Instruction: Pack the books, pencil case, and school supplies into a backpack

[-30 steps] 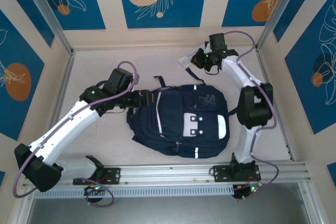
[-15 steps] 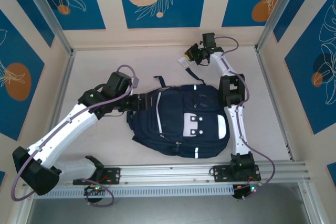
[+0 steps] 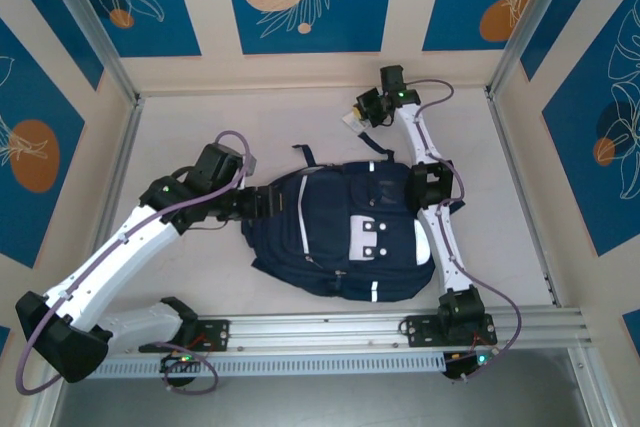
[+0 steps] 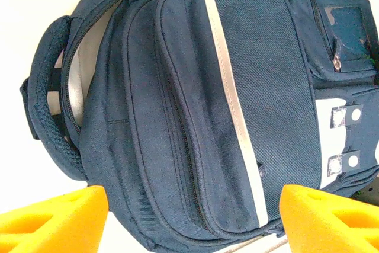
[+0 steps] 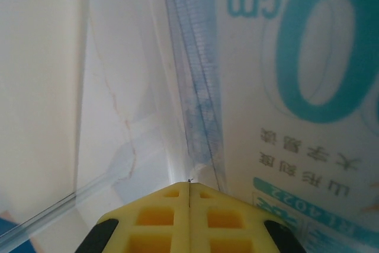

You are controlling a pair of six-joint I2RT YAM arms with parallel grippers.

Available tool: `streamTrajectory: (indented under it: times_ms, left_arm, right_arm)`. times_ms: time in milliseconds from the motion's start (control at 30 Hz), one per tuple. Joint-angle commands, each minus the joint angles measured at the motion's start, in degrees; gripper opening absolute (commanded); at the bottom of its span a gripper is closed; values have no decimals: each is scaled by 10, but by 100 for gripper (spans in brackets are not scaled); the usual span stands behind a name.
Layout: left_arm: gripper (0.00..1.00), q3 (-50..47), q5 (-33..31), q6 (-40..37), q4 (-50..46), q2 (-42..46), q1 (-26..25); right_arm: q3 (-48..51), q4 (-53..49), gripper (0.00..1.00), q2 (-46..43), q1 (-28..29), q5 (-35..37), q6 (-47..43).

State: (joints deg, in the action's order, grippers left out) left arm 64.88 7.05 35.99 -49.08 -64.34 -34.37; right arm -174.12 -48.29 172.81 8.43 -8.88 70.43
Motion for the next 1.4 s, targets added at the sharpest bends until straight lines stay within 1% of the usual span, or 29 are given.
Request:
streamTrajectory:
  times_ms: [0,67,167,233,467,533,567,700,800,933,1000,1033,1067,1133,1167,1233,1367]
  left_arm:
    - [76,15,8,-5,-13,-7,7]
    - [76,15,9,-7,-6,-11,8]
    - [77,12,13,-7,7,-15,9]
    - [77,8,17,-6,19,-15,10]
    - [77,-26,37,0,56,-5,11]
    - [77,-36,42,2,64,1,11]
    - [77,-40,44,4,67,4,11]
    - [77,-51,45,3,71,22,11]
    - [77,-64,46,6,72,40,11]
    - [77,-88,54,14,78,65,11]
    - [77,-99,58,15,81,76,11]
    - [78,-104,60,16,81,82,11]
    - [78,-108,60,16,81,88,11]
    - [77,-113,62,16,80,99,11]
    - [78,-115,63,15,80,106,12]
    - [78,-120,66,14,78,117,13]
    - [78,-130,81,12,79,128,13]
  right_arm:
    - [-23,-213,0,2,-26,92,-31]
    - [-45,-278,0,3,-37,120,-59]
    - [-66,-355,0,3,-60,133,-97]
    - [-66,-392,0,0,-76,133,-127]
    - [-66,-525,0,-18,-118,199,-216]
    - [-53,-536,0,-23,-124,206,-257]
    - [-29,-536,0,-37,-123,213,-270]
    - [44,-534,0,-85,-130,248,-294]
    - [126,-534,0,-119,-146,272,-297]
    - [221,-532,0,-162,-157,281,-303]
    - [298,-511,0,-200,-156,298,-303]
    - [373,-476,0,-238,-157,302,-301]
    - [477,-413,0,-293,-162,290,-303]
    - [675,-288,0,-398,-186,246,-296]
    - [757,-229,0,-443,-196,218,-299]
    - [854,-168,0,-499,-204,191,-315]
    - [973,-120,0,-565,-209,190,-354]
